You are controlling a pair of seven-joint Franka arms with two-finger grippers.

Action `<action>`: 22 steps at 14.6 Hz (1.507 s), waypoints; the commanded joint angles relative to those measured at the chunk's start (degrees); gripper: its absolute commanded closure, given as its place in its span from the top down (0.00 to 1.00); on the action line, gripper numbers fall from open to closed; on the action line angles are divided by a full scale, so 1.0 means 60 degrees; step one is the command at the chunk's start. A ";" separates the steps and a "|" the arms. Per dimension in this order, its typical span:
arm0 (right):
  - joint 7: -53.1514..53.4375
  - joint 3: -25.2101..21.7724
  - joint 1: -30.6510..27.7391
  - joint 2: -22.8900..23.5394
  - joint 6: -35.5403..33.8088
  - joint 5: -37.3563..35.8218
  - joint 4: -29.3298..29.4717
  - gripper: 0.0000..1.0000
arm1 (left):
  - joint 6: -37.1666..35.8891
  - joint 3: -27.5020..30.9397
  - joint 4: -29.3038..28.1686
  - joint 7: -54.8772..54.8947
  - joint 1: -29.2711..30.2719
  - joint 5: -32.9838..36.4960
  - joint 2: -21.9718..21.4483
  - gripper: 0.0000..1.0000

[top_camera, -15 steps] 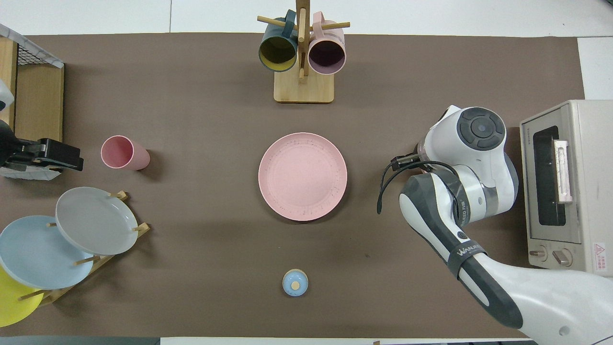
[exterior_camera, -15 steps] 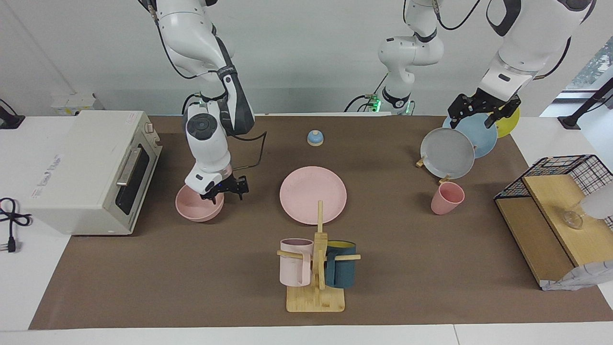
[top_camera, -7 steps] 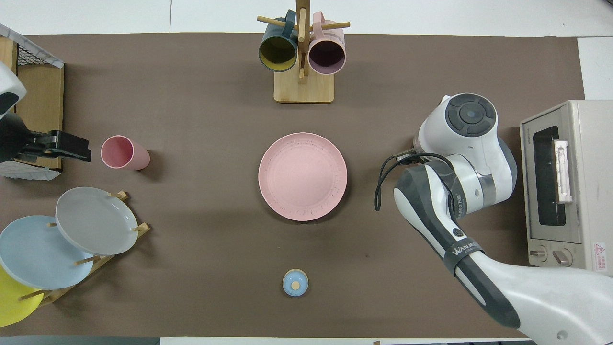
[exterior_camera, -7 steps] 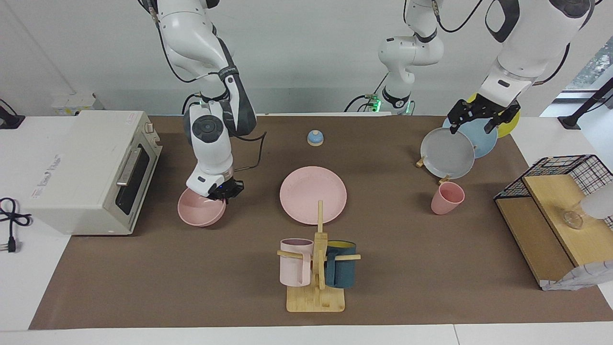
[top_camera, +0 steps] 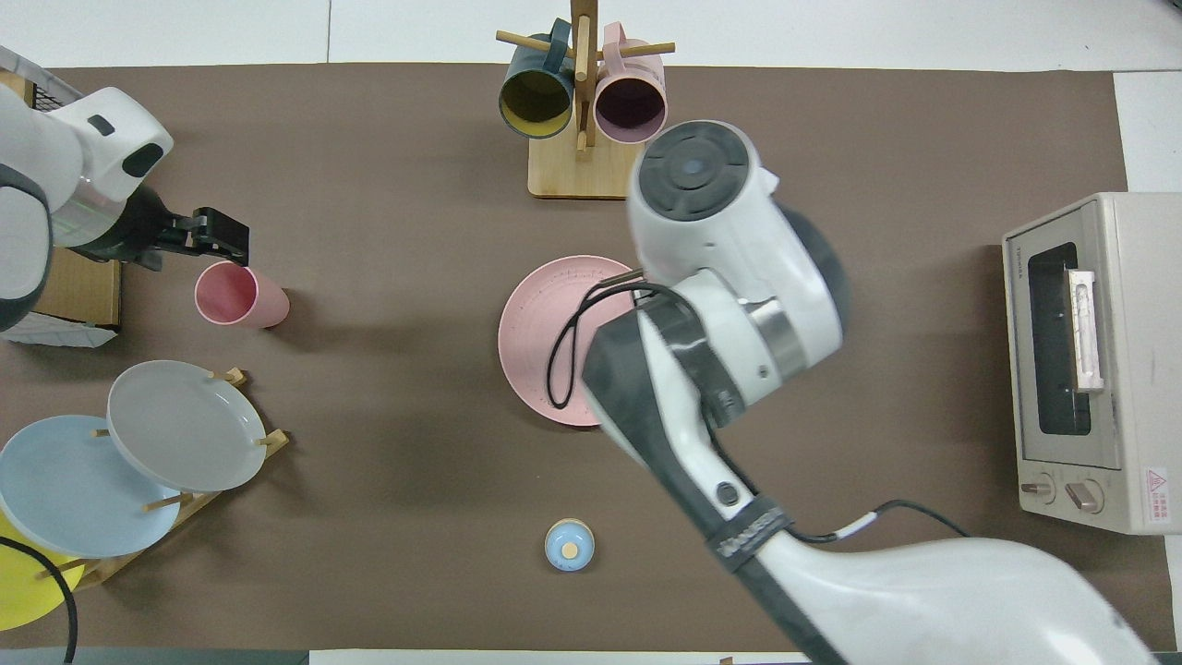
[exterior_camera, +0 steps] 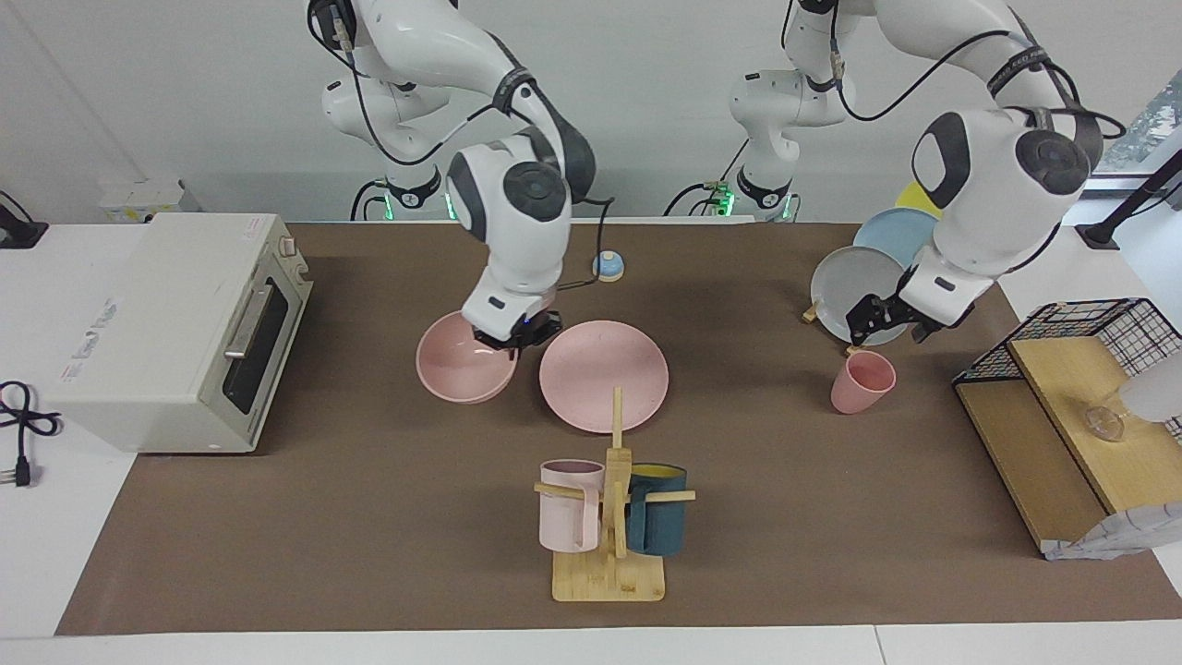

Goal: Organize tableware
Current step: 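Carry the bowl onto the plate while the left gripper reaches the cup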

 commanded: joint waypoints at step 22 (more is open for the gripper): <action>0.3242 0.0113 0.1578 0.1814 0.2434 -0.0077 0.0593 0.75 | 0.2325 0.0061 -0.2158 0.0534 0.0047 -0.0108 -0.0056 0.00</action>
